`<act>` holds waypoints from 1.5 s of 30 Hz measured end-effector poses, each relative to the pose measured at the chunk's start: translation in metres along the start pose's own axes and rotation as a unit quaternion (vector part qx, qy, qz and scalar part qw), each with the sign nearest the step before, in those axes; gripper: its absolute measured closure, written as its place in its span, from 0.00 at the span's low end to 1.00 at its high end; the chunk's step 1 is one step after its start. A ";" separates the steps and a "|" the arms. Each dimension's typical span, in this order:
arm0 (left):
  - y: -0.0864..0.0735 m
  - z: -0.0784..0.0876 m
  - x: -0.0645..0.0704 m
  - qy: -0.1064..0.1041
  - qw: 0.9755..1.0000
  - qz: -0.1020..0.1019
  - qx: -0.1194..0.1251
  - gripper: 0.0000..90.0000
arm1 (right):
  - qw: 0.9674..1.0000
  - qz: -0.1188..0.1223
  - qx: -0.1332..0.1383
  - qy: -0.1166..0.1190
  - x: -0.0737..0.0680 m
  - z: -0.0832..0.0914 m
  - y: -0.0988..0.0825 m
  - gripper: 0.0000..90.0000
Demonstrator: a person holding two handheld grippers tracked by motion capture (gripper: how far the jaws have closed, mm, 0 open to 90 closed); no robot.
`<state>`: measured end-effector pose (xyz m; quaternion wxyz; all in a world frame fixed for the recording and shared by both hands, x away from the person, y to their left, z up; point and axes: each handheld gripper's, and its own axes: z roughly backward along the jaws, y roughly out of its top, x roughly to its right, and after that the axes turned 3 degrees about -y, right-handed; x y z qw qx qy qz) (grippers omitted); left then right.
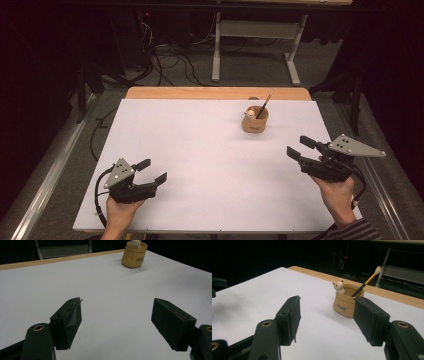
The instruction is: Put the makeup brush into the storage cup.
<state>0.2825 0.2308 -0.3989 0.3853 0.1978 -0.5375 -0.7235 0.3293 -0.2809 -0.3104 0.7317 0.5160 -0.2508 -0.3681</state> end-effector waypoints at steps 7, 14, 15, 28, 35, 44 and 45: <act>0.000 0.000 0.000 -0.001 1.000 -0.001 -0.001 0.28 | 1.000 -0.003 0.001 0.007 -0.004 0.001 -0.009 0.45; 0.000 0.000 0.000 -0.001 1.000 0.001 0.000 0.28 | 1.000 0.002 -0.003 0.015 -0.013 0.002 -0.015 0.44; 0.000 0.000 0.000 -0.001 1.000 0.001 0.000 0.28 | 1.000 0.002 -0.005 0.016 -0.014 0.002 -0.017 0.44; 0.000 0.000 0.000 -0.001 1.000 0.001 0.000 0.28 | 1.000 -0.014 -0.006 0.022 -0.017 0.005 -0.030 0.44; 0.000 0.000 0.000 -0.001 1.000 0.001 0.000 0.28 | 1.000 -0.018 -0.009 0.019 -0.018 0.006 -0.037 0.44; 0.000 -0.001 0.000 -0.001 1.000 0.000 -0.001 0.28 | 1.000 -0.022 -0.017 0.012 -0.018 0.006 -0.047 0.44; 0.000 -0.001 0.000 -0.001 1.000 0.000 -0.001 0.28 | 1.000 -0.022 -0.019 0.013 -0.018 0.005 -0.048 0.44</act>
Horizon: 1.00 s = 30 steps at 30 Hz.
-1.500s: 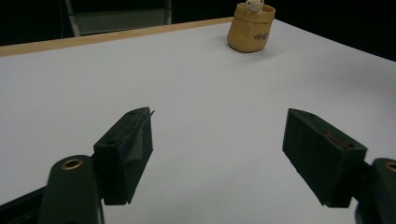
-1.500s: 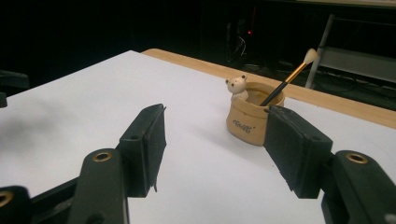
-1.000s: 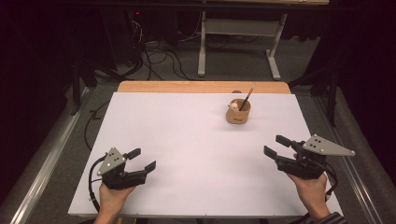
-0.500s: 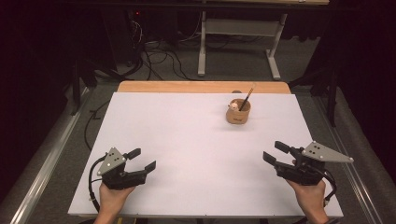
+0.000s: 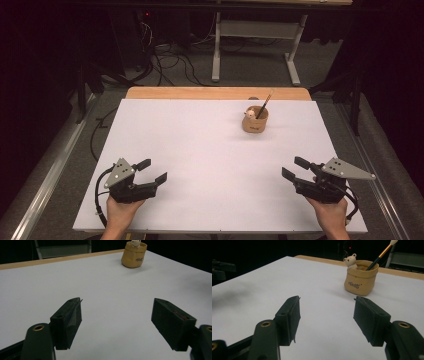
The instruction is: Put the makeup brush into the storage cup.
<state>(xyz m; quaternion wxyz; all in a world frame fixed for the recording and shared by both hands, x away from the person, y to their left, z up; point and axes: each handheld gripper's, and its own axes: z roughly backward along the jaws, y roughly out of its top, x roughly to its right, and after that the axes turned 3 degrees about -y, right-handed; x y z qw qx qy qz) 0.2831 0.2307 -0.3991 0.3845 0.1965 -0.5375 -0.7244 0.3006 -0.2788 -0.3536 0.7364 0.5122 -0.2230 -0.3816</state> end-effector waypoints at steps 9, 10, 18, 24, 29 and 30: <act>0.000 0.000 0.000 0.000 1.000 0.000 0.000 0.28 | 1.000 -0.008 -0.011 0.000 -0.001 -0.002 -0.009 0.44; 0.000 0.000 0.000 0.000 1.000 0.000 0.000 0.28 | 1.000 -0.006 -0.012 0.000 -0.001 -0.003 -0.010 0.44; 0.000 0.000 0.000 -0.001 1.000 -0.001 0.000 0.28 | 1.000 -0.009 -0.017 -0.004 -0.001 -0.008 -0.021 0.44; 0.000 -0.001 0.000 -0.001 1.000 -0.002 -0.001 0.28 | 1.000 -0.014 -0.021 -0.004 -0.001 -0.010 -0.026 0.44; 0.000 -0.001 0.000 -0.001 1.000 -0.002 -0.001 0.28 | 1.000 -0.014 -0.024 -0.003 0.000 -0.013 -0.029 0.44; 0.000 -0.001 0.000 -0.001 1.000 -0.002 -0.002 0.28 | 1.000 -0.015 -0.026 -0.003 0.000 -0.013 -0.031 0.44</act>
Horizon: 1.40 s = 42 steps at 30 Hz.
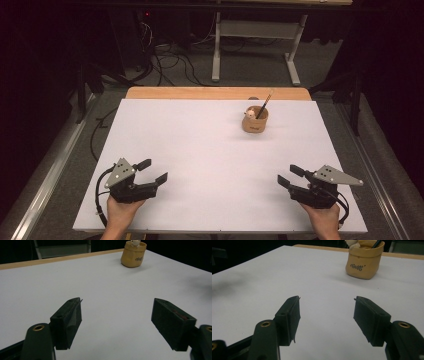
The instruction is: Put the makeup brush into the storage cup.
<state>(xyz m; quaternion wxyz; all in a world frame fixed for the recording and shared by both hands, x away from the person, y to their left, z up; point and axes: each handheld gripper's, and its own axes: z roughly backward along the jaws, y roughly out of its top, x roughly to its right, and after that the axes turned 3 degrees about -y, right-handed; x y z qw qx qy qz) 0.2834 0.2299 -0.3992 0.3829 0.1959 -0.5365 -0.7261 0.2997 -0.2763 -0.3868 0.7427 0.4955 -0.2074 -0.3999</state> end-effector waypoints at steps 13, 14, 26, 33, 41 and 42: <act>0.000 0.000 0.001 -0.002 1.000 -0.001 0.000 0.28 | 1.000 0.004 0.002 -0.008 0.004 -0.002 -0.007 0.44; 0.000 0.000 0.001 -0.002 1.000 -0.002 -0.001 0.28 | 1.000 0.003 0.001 -0.009 0.005 -0.002 -0.008 0.43; 0.000 0.000 0.001 -0.003 1.000 -0.002 -0.001 0.28 | 1.000 0.007 0.002 -0.008 0.006 -0.007 -0.014 0.40; 0.000 0.000 0.001 -0.004 1.000 -0.002 -0.001 0.28 | 1.000 0.002 0.000 -0.014 0.009 -0.009 -0.017 0.39; 0.000 0.000 0.002 -0.005 1.000 -0.004 -0.001 0.28 | 1.000 -0.006 -0.002 -0.012 0.011 -0.009 -0.020 0.38; 0.000 0.000 0.002 -0.005 1.000 -0.004 -0.001 0.28 | 1.000 -0.005 -0.001 -0.012 0.011 -0.009 -0.021 0.38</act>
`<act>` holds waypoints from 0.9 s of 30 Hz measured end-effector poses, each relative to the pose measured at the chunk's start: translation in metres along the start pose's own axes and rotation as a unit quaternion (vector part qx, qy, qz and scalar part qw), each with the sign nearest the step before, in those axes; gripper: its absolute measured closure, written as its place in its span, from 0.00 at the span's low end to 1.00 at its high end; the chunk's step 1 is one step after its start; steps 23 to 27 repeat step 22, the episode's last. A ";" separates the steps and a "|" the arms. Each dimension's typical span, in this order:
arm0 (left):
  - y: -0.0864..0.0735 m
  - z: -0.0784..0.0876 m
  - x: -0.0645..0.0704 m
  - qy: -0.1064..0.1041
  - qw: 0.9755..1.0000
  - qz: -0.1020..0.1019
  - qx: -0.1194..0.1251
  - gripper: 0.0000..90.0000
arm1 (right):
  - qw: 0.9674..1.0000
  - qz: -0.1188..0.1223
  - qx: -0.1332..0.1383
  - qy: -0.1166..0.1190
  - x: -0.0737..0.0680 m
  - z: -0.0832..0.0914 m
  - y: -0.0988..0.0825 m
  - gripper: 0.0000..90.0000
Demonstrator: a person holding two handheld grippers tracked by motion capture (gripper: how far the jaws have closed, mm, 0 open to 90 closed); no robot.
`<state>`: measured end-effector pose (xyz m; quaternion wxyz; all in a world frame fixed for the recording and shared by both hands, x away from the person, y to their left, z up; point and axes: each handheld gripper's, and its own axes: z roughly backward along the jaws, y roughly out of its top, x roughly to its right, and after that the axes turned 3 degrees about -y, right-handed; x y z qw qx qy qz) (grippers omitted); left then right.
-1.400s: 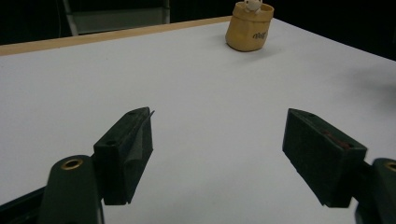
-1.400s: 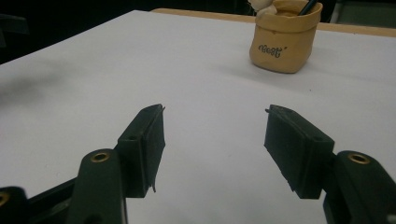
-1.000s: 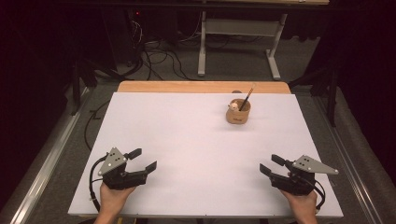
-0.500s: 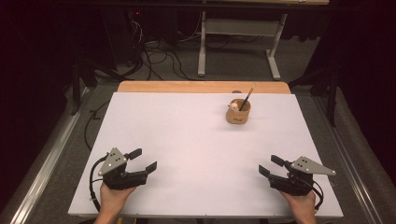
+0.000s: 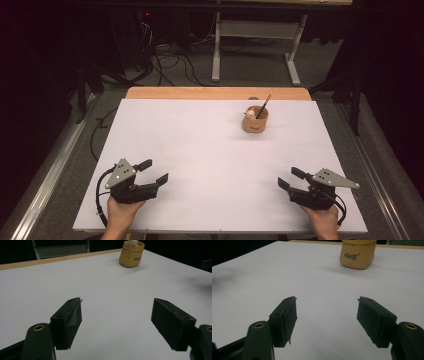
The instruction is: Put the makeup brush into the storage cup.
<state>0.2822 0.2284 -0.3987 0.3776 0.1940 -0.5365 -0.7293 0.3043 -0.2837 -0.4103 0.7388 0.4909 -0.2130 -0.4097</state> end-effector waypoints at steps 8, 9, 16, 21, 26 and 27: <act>0.000 -0.001 0.001 -0.003 1.000 -0.002 -0.002 0.28 | 1.000 0.001 0.001 -0.003 -0.001 0.001 -0.001 0.36; 0.000 -0.001 0.001 -0.003 1.000 -0.001 -0.003 0.28 | 1.000 0.001 0.000 -0.004 -0.001 0.001 -0.001 0.36; 0.000 -0.002 0.001 -0.003 1.000 0.000 -0.002 0.28 | 1.000 0.004 0.001 -0.004 -0.001 0.001 -0.001 0.35; 0.000 -0.001 0.001 -0.003 1.000 0.000 -0.002 0.28 | 1.000 0.006 0.003 -0.006 -0.001 0.001 -0.001 0.34; 0.000 -0.001 0.000 -0.003 1.000 0.000 -0.002 0.28 | 1.000 0.005 0.003 -0.006 -0.001 0.001 -0.001 0.34; 0.000 -0.001 0.000 -0.003 1.000 0.000 -0.002 0.28 | 1.000 0.005 0.003 -0.006 -0.001 0.001 -0.001 0.34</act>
